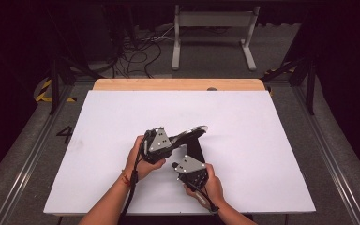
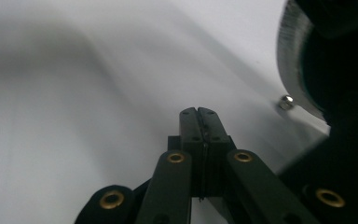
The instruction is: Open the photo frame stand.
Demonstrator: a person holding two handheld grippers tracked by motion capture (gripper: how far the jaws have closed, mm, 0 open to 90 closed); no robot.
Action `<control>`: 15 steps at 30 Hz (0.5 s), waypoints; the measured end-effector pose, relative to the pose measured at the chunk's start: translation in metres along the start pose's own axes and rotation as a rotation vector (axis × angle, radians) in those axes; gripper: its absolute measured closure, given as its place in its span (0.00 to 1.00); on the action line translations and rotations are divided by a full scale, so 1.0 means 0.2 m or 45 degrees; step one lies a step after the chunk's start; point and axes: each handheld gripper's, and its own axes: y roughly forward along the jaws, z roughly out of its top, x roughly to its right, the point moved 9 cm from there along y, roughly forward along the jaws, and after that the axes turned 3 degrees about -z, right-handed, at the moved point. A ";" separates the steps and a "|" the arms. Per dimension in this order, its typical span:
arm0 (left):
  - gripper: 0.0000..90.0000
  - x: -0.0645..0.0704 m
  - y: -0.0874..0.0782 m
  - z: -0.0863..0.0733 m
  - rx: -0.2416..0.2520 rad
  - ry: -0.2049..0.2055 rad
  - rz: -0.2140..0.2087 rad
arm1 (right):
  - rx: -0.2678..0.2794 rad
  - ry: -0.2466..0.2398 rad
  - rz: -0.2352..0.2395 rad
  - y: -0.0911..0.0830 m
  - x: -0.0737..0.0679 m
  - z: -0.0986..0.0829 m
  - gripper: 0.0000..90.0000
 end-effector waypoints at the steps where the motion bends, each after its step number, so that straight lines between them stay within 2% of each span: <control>1: 0.85 0.00 0.00 0.00 0.002 0.002 -0.003 | -0.005 0.010 -0.001 0.00 0.01 -0.01 1.00; 3: 0.85 0.00 0.00 0.01 -0.004 0.013 -0.003 | -0.005 0.051 0.013 -0.01 0.04 -0.02 1.00; 5: 0.85 0.00 0.00 0.00 -0.004 0.011 -0.012 | 0.001 0.066 0.016 -0.02 0.05 -0.02 1.00; 8: 0.85 0.00 0.01 0.01 -0.017 0.032 0.005 | 0.002 0.050 0.007 -0.04 0.08 -0.02 1.00; 10: 0.85 0.00 0.01 0.01 -0.026 0.045 0.013 | 0.007 0.061 0.009 -0.04 0.09 -0.02 1.00; 15: 0.86 0.01 0.00 0.01 -0.063 0.057 0.029 | 0.005 0.037 0.004 -0.04 0.09 -0.03 1.00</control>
